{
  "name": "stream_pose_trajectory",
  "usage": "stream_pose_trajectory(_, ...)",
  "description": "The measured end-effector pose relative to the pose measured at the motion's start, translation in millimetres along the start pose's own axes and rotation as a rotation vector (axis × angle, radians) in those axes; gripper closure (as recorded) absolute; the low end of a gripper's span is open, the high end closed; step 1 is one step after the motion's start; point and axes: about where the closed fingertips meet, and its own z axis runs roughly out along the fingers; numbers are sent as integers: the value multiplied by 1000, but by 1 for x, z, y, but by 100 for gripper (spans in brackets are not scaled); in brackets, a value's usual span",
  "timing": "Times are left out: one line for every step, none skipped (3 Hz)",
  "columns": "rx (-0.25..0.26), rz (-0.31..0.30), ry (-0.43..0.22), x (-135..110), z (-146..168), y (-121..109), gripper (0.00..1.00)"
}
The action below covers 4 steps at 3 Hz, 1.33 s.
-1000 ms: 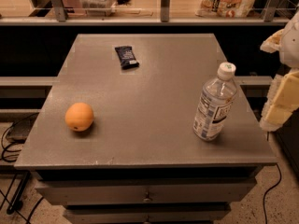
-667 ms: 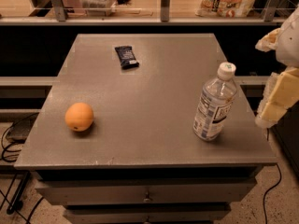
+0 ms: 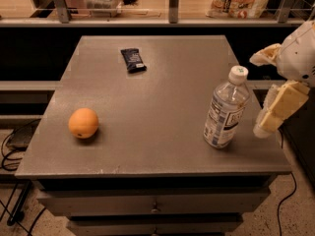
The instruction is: Knock blue plastic bottle over
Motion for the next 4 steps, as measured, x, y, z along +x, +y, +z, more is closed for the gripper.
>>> stream_pose_trajectory(-56, -13, -99, -11, 20, 8, 0)
stream_pose_trajectory(-112, -25, -179, -24, 35, 17, 0)
stream_pose_trajectory(-165, -41, -260, -37, 45, 24, 17)
stream_pose_trajectory(-201, -34, -332, -47, 51, 25, 41)
